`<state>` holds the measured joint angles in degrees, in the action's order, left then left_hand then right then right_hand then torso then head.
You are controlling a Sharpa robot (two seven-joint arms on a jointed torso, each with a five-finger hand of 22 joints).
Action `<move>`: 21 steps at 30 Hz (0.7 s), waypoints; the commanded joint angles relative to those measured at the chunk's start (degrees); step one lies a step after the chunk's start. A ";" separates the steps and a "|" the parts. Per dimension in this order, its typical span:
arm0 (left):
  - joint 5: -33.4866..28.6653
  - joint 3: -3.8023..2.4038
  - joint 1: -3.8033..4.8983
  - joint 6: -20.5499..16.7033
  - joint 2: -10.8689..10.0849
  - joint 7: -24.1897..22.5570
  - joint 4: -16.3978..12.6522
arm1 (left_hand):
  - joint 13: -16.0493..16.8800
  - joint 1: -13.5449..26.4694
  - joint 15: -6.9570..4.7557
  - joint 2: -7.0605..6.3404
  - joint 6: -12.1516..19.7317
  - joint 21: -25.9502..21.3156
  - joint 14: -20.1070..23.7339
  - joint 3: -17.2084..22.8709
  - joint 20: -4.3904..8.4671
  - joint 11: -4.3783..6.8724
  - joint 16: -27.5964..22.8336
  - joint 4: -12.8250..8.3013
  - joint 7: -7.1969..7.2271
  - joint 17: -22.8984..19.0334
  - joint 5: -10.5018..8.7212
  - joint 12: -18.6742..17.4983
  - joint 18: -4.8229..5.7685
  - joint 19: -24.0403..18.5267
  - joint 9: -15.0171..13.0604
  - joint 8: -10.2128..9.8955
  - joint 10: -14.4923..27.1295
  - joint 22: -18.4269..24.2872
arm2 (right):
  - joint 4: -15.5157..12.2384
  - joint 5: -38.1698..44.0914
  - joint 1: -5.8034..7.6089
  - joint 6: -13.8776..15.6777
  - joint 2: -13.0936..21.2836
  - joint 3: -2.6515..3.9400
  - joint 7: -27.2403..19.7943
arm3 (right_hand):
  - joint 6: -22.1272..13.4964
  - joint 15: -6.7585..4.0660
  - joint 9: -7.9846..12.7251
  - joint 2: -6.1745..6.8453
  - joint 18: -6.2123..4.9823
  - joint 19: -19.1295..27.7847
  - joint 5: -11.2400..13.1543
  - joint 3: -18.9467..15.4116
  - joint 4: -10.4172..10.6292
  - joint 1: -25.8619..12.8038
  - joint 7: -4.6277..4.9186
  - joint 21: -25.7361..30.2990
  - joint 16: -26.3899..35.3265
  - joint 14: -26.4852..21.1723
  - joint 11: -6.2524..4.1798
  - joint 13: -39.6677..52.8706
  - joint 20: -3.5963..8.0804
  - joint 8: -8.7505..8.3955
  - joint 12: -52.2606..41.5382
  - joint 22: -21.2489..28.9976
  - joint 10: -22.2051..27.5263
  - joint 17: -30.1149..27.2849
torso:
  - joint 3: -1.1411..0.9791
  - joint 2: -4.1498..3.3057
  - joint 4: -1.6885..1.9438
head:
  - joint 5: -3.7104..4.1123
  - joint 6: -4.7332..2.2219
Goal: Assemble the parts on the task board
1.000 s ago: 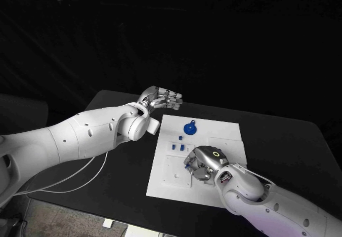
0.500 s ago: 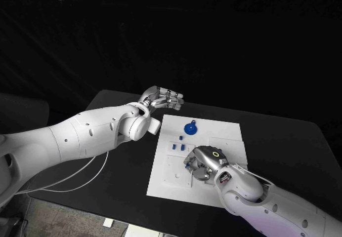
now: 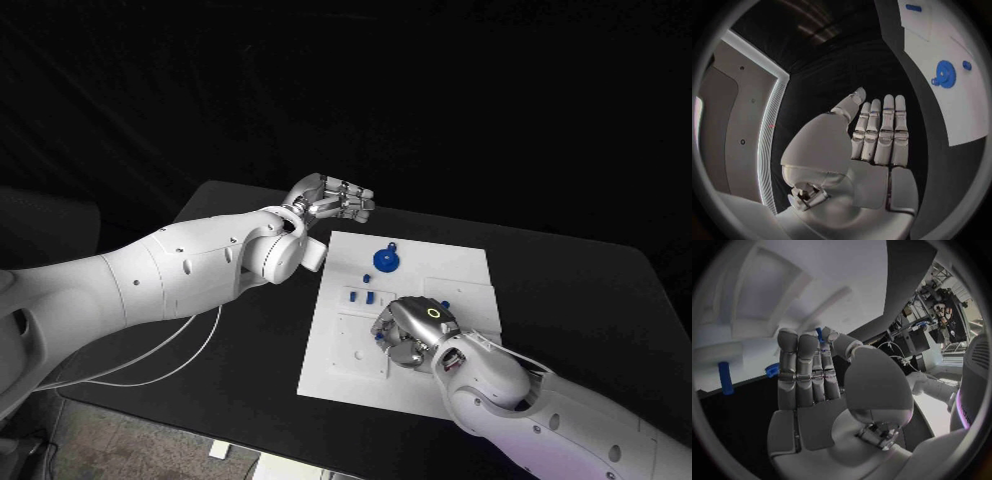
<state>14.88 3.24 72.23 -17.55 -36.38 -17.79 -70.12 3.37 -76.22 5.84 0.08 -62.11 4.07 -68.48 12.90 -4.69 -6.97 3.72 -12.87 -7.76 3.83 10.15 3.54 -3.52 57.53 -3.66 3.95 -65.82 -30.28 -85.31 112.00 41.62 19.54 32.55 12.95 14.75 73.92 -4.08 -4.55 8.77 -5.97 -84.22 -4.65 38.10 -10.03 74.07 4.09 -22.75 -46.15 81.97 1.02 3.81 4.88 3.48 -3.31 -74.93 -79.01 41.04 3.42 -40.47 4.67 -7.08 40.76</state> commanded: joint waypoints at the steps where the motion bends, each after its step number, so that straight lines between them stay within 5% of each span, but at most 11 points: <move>1: -0.32 -0.06 0.05 0.97 0.17 -0.16 -0.10 | -0.06 -0.23 0.13 0.36 0.33 0.08 0.17 -0.29 -0.08 0.01 -0.25 0.05 0.03 -0.08 0.31 -0.15 -0.22 -0.31 0.00 -0.11 0.54 -0.05 | 0.43 1.22 -0.52 -4.70 -0.14 -0.70 0.83 | 0.08 0.17 0.06 0.06 -1.07 -2.03 -0.37 -0.42 0.03 0.14 0.18 0.31 0.34 -0.35 0.04 -0.20 0.22 0.18 -0.16 -0.83 0.26 0.06 | 0.04 0.00 0.07 | 0.02 0.12; 5: -0.30 -0.06 0.05 1.06 0.18 -0.06 -0.09 | -0.06 -0.24 0.15 0.36 0.35 0.06 0.23 -0.33 -0.11 0.00 -0.25 0.07 0.01 -0.07 0.19 -0.16 -0.22 -0.34 -0.01 -0.10 0.61 -0.03 | 0.60 0.77 -0.51 -4.08 -0.23 -1.00 0.86 | -2.58 0.70 0.72 0.89 -1.13 -1.98 -2.25 -0.91 0.75 -1.02 0.86 0.88 0.23 -0.43 0.94 -0.33 -0.10 0.02 -0.06 -0.70 3.33 0.04 | 0.01 -0.02 -0.01 | -0.08 0.10; 10: -0.29 -0.06 0.05 1.19 0.21 0.06 -0.06 | -0.06 -0.22 0.16 0.34 0.39 0.04 0.25 -0.40 -0.13 -0.02 -0.24 0.10 0.02 -0.07 0.05 -0.15 -0.22 -0.36 -0.01 -0.11 0.66 0.02 | 0.71 -0.11 -0.51 -2.44 -0.24 -1.17 0.68 | -6.28 1.79 0.78 3.17 -2.35 -2.15 -1.71 -2.58 2.85 -1.96 1.55 2.42 0.10 -0.44 2.39 -0.37 -1.31 0.14 -0.08 0.31 8.46 -0.25 | 0.01 0.01 -0.03 | -0.08 0.11; 21: -0.29 -0.06 0.05 1.34 0.13 0.21 0.00 | -0.06 -0.25 0.21 0.32 0.51 -0.02 0.38 -0.52 -0.20 -0.06 -0.24 0.15 -0.02 -0.07 -0.17 -0.15 -0.21 -0.41 0.00 -0.12 0.78 0.19 | -0.26 -1.00 -0.50 1.57 0.26 -1.23 0.64 | -10.03 2.73 0.90 5.46 -4.13 -2.15 -1.60 -6.41 4.71 -0.50 1.14 6.19 0.35 -0.69 3.78 -0.38 -2.49 0.10 -0.10 3.07 13.72 -1.30 | -0.10 -0.02 0.04 | 0.18 -0.19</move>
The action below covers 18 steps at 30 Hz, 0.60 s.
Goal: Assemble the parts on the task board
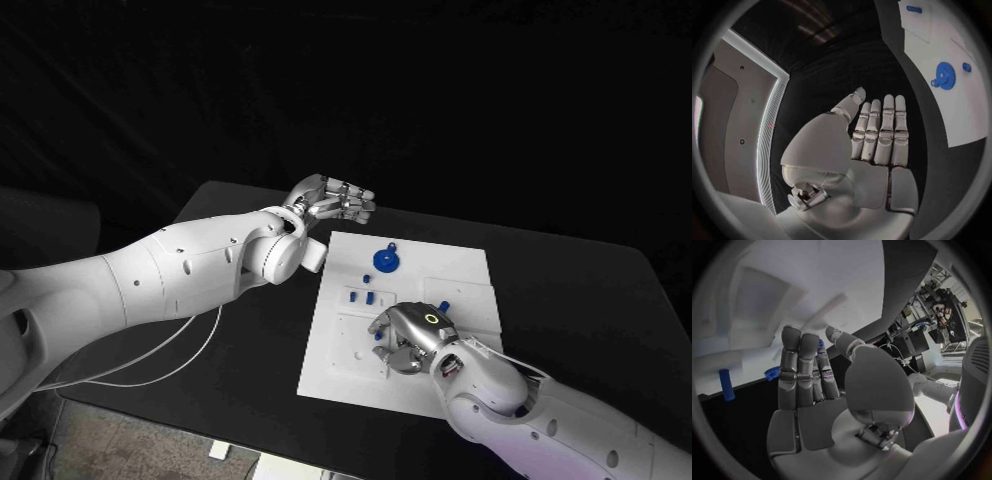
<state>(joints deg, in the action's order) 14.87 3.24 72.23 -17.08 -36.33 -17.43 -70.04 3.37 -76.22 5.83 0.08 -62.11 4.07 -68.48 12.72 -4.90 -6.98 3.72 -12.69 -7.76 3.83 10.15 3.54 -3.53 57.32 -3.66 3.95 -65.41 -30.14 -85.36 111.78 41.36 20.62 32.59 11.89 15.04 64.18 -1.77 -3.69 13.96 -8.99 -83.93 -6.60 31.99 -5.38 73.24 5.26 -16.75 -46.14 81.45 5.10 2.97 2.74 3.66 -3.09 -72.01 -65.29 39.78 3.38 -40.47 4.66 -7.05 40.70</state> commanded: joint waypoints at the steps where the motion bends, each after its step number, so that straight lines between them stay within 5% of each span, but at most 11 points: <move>1: -0.29 -0.06 0.05 0.90 0.06 -0.13 -0.08 | -0.05 -0.25 0.21 0.32 0.51 -0.02 0.38 -0.34 0.01 -0.05 -0.24 -0.03 -0.02 -0.07 -0.17 -0.15 -0.21 -0.20 0.00 -0.12 0.38 0.05 | -0.51 -0.87 -0.24 0.84 0.37 -0.17 0.33 | -0.33 0.46 0.05 0.29 -1.25 -2.44 0.27 -0.93 0.43 0.71 -0.03 0.17 0.30 -0.18 -0.26 0.45 -0.45 -0.09 -0.31 0.68 0.12 -0.30 | -0.08 -0.03 0.06 | 0.18 -0.16; 6: -0.28 -0.06 0.05 0.98 -0.08 -0.07 -0.09 | -0.05 -0.25 0.21 0.32 0.51 -0.02 0.38 -0.34 0.01 -0.05 -0.24 -0.03 -0.02 -0.07 -0.17 -0.15 -0.21 -0.20 0.00 -0.12 0.38 0.05 | -2.66 -1.59 -0.22 1.75 1.78 -0.06 0.37 | -0.97 0.58 0.06 0.76 -1.38 -2.38 0.20 -2.62 0.88 1.01 -0.33 0.40 0.25 -0.20 -0.16 0.47 -0.57 -0.09 -0.31 1.81 0.50 -0.70 | -0.07 -0.05 0.01 | 0.44 -0.36; 10: -0.28 -0.06 0.05 1.04 -0.23 -0.06 -0.06 | -0.05 -0.26 0.25 0.33 0.55 -0.05 0.46 -0.45 -0.03 -0.09 -0.25 0.03 -0.01 -0.07 -0.22 -0.15 -0.21 -0.22 0.00 -0.11 0.48 0.26 | -4.66 -2.31 -0.01 1.71 3.30 0.82 0.57 | -1.11 0.69 0.06 0.53 -1.47 -2.34 -0.09 -4.47 1.52 1.40 -0.50 0.47 0.18 -0.33 -0.08 0.47 -0.69 -0.10 -0.32 2.70 0.76 -0.96 | -0.06 -0.03 -0.08 | 0.90 -0.65; 18: -0.28 -0.05 0.05 1.12 -0.71 -0.15 -0.02 | -0.05 -0.26 0.25 0.33 0.55 -0.05 0.46 -0.45 -0.03 -0.09 -0.25 0.03 -0.01 -0.07 -0.22 -0.15 -0.21 -0.22 0.00 -0.11 0.48 0.26 | -7.83 -5.13 1.12 0.22 7.29 5.70 1.03 | -0.72 0.27 0.06 0.52 -1.13 -2.35 -0.12 -2.57 2.47 1.60 -0.18 -0.81 -0.06 -0.23 -0.60 0.44 -0.35 -0.09 -0.26 2.89 -1.15 -1.03 | -0.09 -0.05 -0.18 | 2.83 -1.55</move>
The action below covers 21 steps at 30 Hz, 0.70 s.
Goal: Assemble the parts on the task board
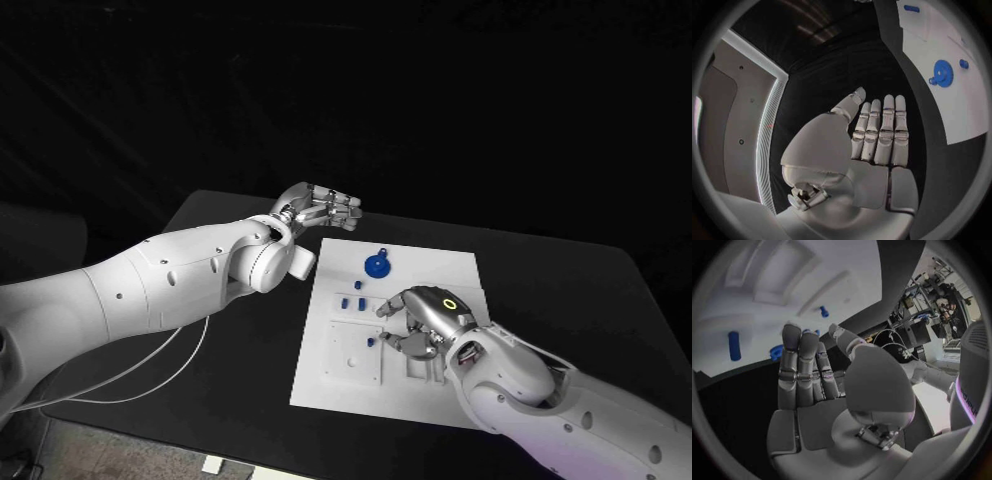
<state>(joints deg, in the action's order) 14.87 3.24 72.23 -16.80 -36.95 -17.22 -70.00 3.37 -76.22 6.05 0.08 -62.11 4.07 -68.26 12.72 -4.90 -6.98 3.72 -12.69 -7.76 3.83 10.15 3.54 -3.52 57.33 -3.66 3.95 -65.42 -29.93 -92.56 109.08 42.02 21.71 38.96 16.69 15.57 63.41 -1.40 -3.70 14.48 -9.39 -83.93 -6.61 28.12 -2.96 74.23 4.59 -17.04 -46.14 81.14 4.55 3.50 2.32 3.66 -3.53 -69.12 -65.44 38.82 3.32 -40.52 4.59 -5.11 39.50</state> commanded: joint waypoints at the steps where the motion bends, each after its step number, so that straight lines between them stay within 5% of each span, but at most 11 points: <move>1: -0.28 -0.05 0.05 0.90 -0.17 -0.40 -0.07 | -0.05 -0.26 0.04 0.33 0.55 -0.05 0.24 -0.45 -0.03 -0.09 -0.25 0.03 -0.01 -0.07 -0.22 -0.15 -0.21 -0.22 0.00 -0.11 0.48 0.05 | -0.68 -3.08 0.78 -1.50 1.44 1.57 0.53 | 0.12 -0.20 0.06 0.18 -0.60 -2.38 -0.07 2.28 0.10 0.60 0.56 -0.96 -0.15 0.19 -0.21 -0.08 0.16 -0.09 0.16 -0.12 -1.65 -0.02 | -0.04 0.00 -0.16 | 1.15 -0.43; 5: -0.29 -0.05 0.04 0.99 -0.37 -0.47 -0.06 | -0.06 -0.39 0.01 0.37 0.50 0.00 0.19 -0.51 -0.02 -0.07 -0.23 0.00 -0.02 -0.05 -0.17 -0.15 -0.23 -0.17 -0.01 -0.09 0.44 0.30 | 0.43 -5.35 2.63 -6.14 3.10 3.19 0.43 | 0.03 -0.45 0.04 0.53 0.20 -2.32 -0.01 4.77 0.05 0.00 0.74 -2.44 -0.28 0.32 -0.55 -0.08 0.60 -0.07 0.15 -0.60 -2.93 0.12 | 0.00 0.03 -0.04 | 1.87 -0.66; 9: -0.30 -0.05 0.03 1.09 -0.39 -0.56 -0.02 | -0.06 -0.39 0.01 0.37 0.50 0.00 0.19 -0.51 -0.02 -0.07 -0.23 0.00 -0.02 -0.05 -0.17 -0.15 -0.23 -0.17 -0.01 -0.09 0.44 0.30 | 2.95 -8.73 4.67 -10.90 4.37 4.14 0.27 | -0.34 -0.31 0.05 0.20 0.04 -2.24 -0.90 2.81 0.17 -0.03 1.14 -2.14 -0.25 0.19 -0.37 -0.07 0.50 -0.08 0.14 -0.40 -2.40 0.18 | -0.01 0.06 0.08 | 2.28 -0.89; 15: -0.30 -0.05 0.02 1.21 -0.40 -0.58 0.01 | -0.06 -0.39 0.01 0.37 0.50 0.00 0.19 -0.51 -0.02 -0.07 -0.23 0.00 -0.02 -0.05 -0.17 -0.15 -0.23 -0.17 -0.01 -0.09 0.44 0.30 | 4.24 -8.79 5.60 -14.67 4.99 4.57 0.74 | -1.86 0.07 0.07 -0.38 -0.19 -1.99 -1.06 -2.34 -0.15 0.22 0.26 -1.10 -0.10 -0.22 0.02 -0.03 0.10 -0.09 0.09 0.01 -0.68 0.14 | -0.11 -0.06 0.11 | 2.35 -0.96; 16: -0.30 -0.05 0.02 1.22 -0.40 -0.58 0.01 | -0.06 -0.39 0.01 0.37 0.50 0.00 0.19 -0.51 -0.02 -0.07 -0.23 0.00 -0.02 -0.05 -0.17 -0.15 -0.23 -0.17 -0.01 -0.09 0.44 0.30 | 4.33 -8.64 5.67 -15.30 4.99 4.60 0.84 | -2.58 0.18 0.06 -1.21 -0.41 -1.94 -1.09 -5.40 -0.26 1.07 0.03 -0.40 -0.12 -0.32 0.24 -0.03 -0.13 -0.08 0.12 0.20 0.06 0.05 | -0.12 -0.07 0.08 | 2.32 -0.94; 21: -0.30 -0.05 0.01 1.32 -0.31 -0.58 0.03 | -0.06 -0.39 0.01 0.37 0.50 0.00 0.19 -0.51 -0.02 -0.07 -0.23 0.00 -0.02 -0.05 -0.17 -0.15 -0.23 -0.17 -0.01 -0.09 0.44 0.30 | 4.65 -7.83 5.84 -19.03 4.98 4.67 1.60 | -3.87 0.54 0.07 -1.83 -0.70 -1.65 -0.38 -9.64 0.03 1.63 -0.78 1.49 0.02 -0.67 0.60 0.00 -0.45 -0.07 0.07 0.64 1.74 -0.30 | 0.08 0.01 0.20 | 2.34 -0.74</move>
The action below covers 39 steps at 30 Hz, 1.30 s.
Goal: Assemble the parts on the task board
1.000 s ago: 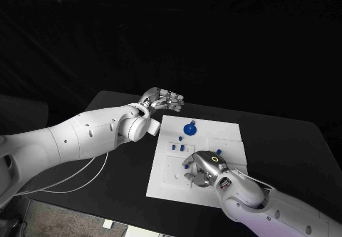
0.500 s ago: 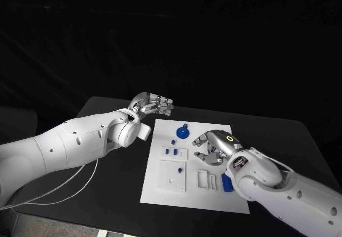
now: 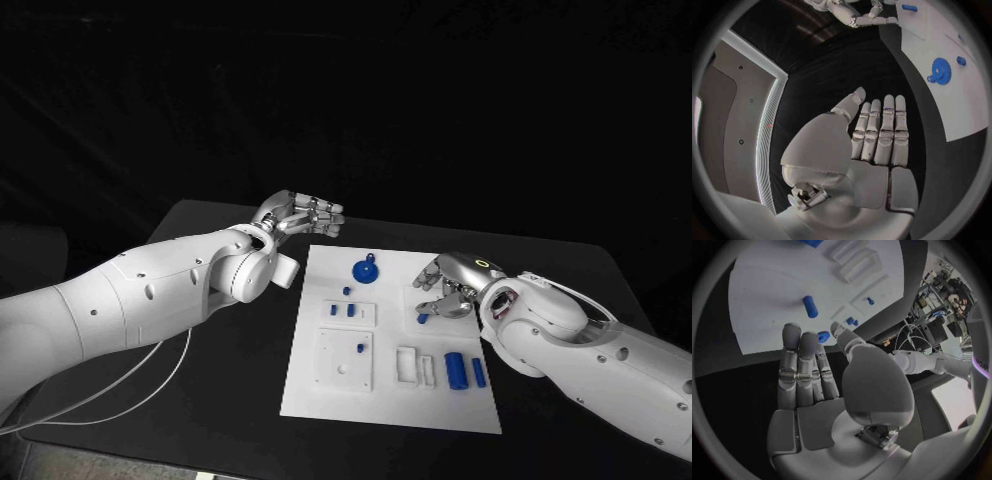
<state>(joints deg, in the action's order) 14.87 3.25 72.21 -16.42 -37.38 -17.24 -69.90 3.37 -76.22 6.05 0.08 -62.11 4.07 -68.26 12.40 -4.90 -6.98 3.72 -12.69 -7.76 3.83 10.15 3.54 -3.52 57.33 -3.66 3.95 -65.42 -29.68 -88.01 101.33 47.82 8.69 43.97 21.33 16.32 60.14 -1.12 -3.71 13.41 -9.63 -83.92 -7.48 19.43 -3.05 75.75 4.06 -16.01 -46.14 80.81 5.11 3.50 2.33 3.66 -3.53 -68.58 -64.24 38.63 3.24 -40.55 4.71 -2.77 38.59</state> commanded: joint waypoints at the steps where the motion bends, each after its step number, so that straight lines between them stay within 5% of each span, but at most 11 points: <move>1: -0.30 -0.05 0.03 0.94 0.13 -0.55 -0.05 | -0.06 -0.39 0.02 0.37 0.50 0.00 0.19 -0.20 -0.02 -0.07 -0.23 0.00 -0.02 -0.06 -0.17 -0.15 -0.23 -0.17 -0.01 -0.09 0.44 0.05 | 0.23 0.09 0.06 -6.98 -0.05 0.04 1.08 | -0.84 0.35 0.07 -1.02 -0.51 -1.66 0.59 -2.20 0.32 0.47 -0.34 0.76 -0.07 -0.37 0.12 0.01 -0.54 -0.06 0.04 0.11 0.78 -0.16 | 0.14 0.04 0.08 | 0.00 0.21; 10: -0.30 -0.05 0.03 0.97 0.14 -0.55 0.02 | -0.06 -0.39 0.02 0.37 0.50 0.00 0.19 -0.20 -0.02 -0.07 -0.23 0.00 -0.02 -0.06 -0.17 -0.15 -0.23 -0.17 -0.01 -0.09 0.44 0.05 | 1.37 1.25 0.08 -9.41 -0.73 0.04 1.74 | -0.77 0.30 0.07 -1.62 -0.49 -1.80 0.72 -3.74 1.06 1.03 -0.25 1.23 -0.26 -0.45 0.07 0.00 -0.55 -0.07 0.07 -0.02 0.60 -0.24 | 0.17 0.03 0.13 | -0.10 0.48; 14: -0.30 -0.05 0.02 0.96 0.14 -0.54 0.03 | -0.06 -0.39 0.02 0.37 0.50 0.00 0.19 -0.20 -0.02 -0.07 -0.23 0.00 -0.02 -0.06 -0.17 -0.15 -0.23 -0.17 -0.01 -0.09 0.44 0.05 | 1.92 2.20 0.05 -8.91 -1.07 0.01 2.01 | -0.10 0.06 0.09 -1.88 -0.12 -2.04 2.04 -0.91 0.73 1.15 0.10 0.94 -0.36 -0.39 -0.15 -0.04 -0.25 -0.10 0.12 -0.23 -0.31 -0.23 | 0.19 0.04 0.20 | 0.02 0.53; 20: -0.30 -0.05 0.02 0.90 0.06 -0.52 0.07 | -0.06 -0.38 0.03 0.48 0.56 0.03 0.24 -0.32 -0.02 -0.09 -0.25 0.01 -0.03 -0.07 -0.17 -0.15 -0.21 -0.11 0.00 -0.11 0.50 0.36 | 2.54 3.24 -0.03 -7.54 -1.42 -0.05 1.97 | 1.36 -0.31 0.07 -0.60 0.27 -2.23 3.92 9.35 -0.04 -0.74 0.51 -0.39 -0.43 -0.17 -0.59 -0.08 0.18 -0.08 0.14 -0.73 -2.21 -0.19 | 0.18 0.05 0.05 | -0.11 0.56; 24: -0.30 -0.05 0.02 0.88 0.08 -0.52 0.07 | -0.06 -0.38 0.03 0.48 0.56 0.03 0.24 -0.32 -0.02 -0.09 -0.25 0.01 -0.03 -0.07 -0.17 -0.15 -0.21 -0.11 0.00 -0.11 0.50 0.36 | 2.66 3.43 -0.16 -7.07 -1.70 -0.14 1.67 | 3.47 -0.57 0.04 -0.71 0.50 -2.32 4.27 12.35 -0.30 -1.08 1.09 -1.30 -0.51 -0.05 -0.96 -0.10 0.40 -0.08 0.18 -1.04 -3.55 -0.13 | 0.14 0.04 0.03 | -0.22 0.62; 39: -0.30 -0.05 0.02 0.98 0.14 -0.35 0.09 | -0.06 -0.38 0.03 0.48 0.56 0.03 0.24 -0.32 -0.02 -0.09 -0.25 0.01 -0.03 -0.07 -0.17 -0.15 -0.21 -0.11 0.00 -0.11 0.50 0.36 | 3.13 3.48 -0.66 -8.28 -2.31 -0.97 1.38 | 6.36 -1.10 -0.01 -1.52 1.44 -2.22 4.38 14.69 -1.77 -1.74 1.61 -2.68 -0.41 0.22 -1.71 -0.06 1.08 -0.05 0.14 -1.61 -6.48 0.17 | 0.13 0.01 0.03 | -0.33 0.94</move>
<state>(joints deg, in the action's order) 14.86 3.25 72.20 -16.15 -37.34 -17.22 -69.74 3.37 -76.45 6.05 0.31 -62.11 4.07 -68.27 12.41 -4.90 -6.98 3.72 -12.69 -7.76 3.83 10.15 3.54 -3.52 57.33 -3.66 3.95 -65.42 -29.38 -84.89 103.98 47.24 1.45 41.74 20.40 17.89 65.98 -1.83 -3.68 12.20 -8.39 -83.93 -3.33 34.13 -4.40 74.50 5.61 -18.53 -46.48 81.14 3.48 3.47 2.98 3.66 -3.53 -70.09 -70.25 38.75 3.37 -40.53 4.75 -3.02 39.46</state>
